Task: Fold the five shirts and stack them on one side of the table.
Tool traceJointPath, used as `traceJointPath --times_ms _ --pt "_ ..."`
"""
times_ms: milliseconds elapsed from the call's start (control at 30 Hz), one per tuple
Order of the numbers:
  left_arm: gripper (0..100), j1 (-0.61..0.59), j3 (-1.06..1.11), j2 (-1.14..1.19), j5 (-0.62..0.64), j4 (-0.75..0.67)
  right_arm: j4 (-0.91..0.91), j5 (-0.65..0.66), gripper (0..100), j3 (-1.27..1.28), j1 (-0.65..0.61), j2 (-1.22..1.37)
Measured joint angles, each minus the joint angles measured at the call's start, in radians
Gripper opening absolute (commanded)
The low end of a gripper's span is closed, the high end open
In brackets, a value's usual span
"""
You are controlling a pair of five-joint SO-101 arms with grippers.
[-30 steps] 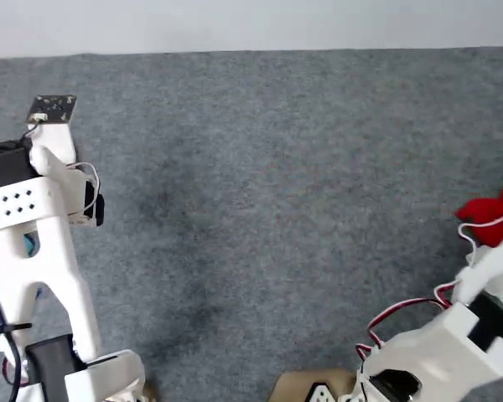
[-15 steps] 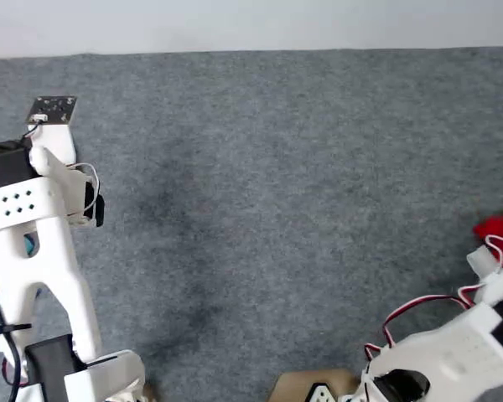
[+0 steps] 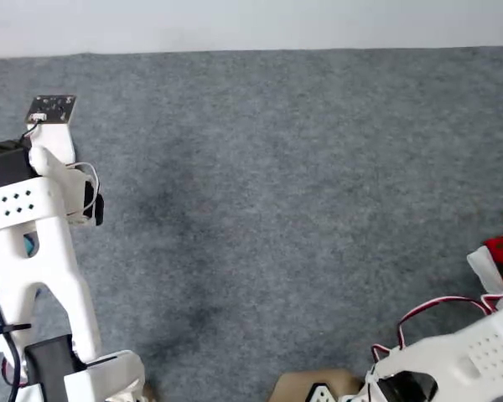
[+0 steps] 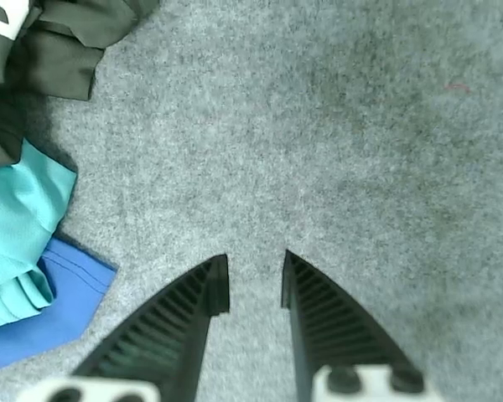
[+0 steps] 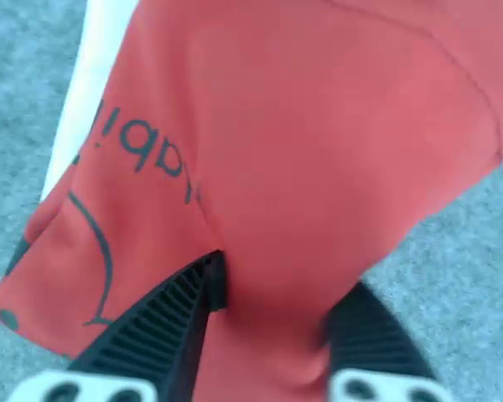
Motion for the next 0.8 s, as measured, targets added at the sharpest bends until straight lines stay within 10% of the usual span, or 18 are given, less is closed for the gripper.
traceJointPath --times_ms 800 --pt "11 0.000 0.000 0.000 0.000 0.000 -0.091 -0.117 13.9 -0.003 -0.160 0.210"
